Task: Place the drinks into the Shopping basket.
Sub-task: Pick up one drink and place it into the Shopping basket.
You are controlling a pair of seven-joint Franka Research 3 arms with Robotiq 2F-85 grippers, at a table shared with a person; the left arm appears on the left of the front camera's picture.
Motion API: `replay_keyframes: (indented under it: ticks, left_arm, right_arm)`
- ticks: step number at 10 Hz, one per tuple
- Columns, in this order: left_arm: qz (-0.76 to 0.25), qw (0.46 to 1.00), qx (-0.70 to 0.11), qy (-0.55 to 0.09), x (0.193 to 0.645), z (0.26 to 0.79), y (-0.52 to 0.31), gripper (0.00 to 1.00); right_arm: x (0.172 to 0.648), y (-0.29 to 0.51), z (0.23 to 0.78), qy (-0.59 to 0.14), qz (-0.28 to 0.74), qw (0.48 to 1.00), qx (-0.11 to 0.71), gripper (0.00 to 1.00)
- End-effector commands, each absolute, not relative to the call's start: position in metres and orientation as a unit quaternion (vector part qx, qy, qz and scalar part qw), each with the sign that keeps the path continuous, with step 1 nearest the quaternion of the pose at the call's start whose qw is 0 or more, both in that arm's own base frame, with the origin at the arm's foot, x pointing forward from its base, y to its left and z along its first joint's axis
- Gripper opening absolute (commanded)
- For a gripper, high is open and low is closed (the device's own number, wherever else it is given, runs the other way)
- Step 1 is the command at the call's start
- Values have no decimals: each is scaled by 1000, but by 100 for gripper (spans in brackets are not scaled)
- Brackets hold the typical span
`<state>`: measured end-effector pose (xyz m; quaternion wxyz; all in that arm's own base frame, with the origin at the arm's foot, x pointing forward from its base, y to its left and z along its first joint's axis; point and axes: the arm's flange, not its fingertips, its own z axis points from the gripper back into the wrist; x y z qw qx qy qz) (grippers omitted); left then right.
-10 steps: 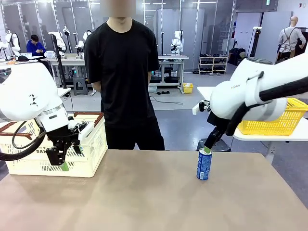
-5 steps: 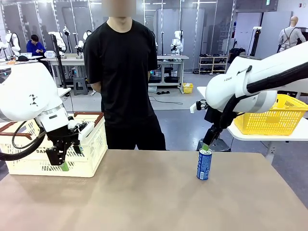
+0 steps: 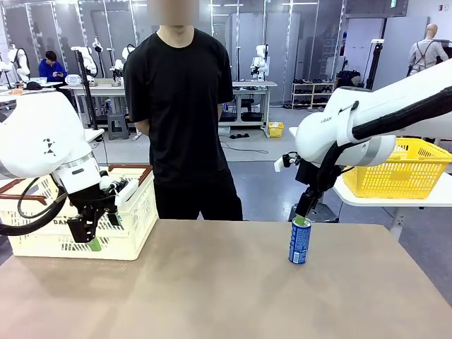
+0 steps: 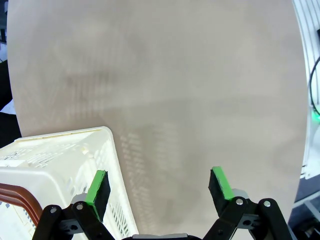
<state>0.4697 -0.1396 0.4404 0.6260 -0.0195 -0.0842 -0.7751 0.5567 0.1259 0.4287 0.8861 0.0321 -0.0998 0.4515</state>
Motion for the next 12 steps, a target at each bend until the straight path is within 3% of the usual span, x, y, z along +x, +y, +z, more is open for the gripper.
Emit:
replay_keyframes:
  ticks: [1,12]
  left_arm:
    - [-776,626,-19,-76,468,441,-138,100]
    - [-776,626,-19,-76,468,441,-138,100]
  right_arm:
    - [569,129,424,-83,461,883,24,99]
    - [592,144,369,-27,465,885,22,99]
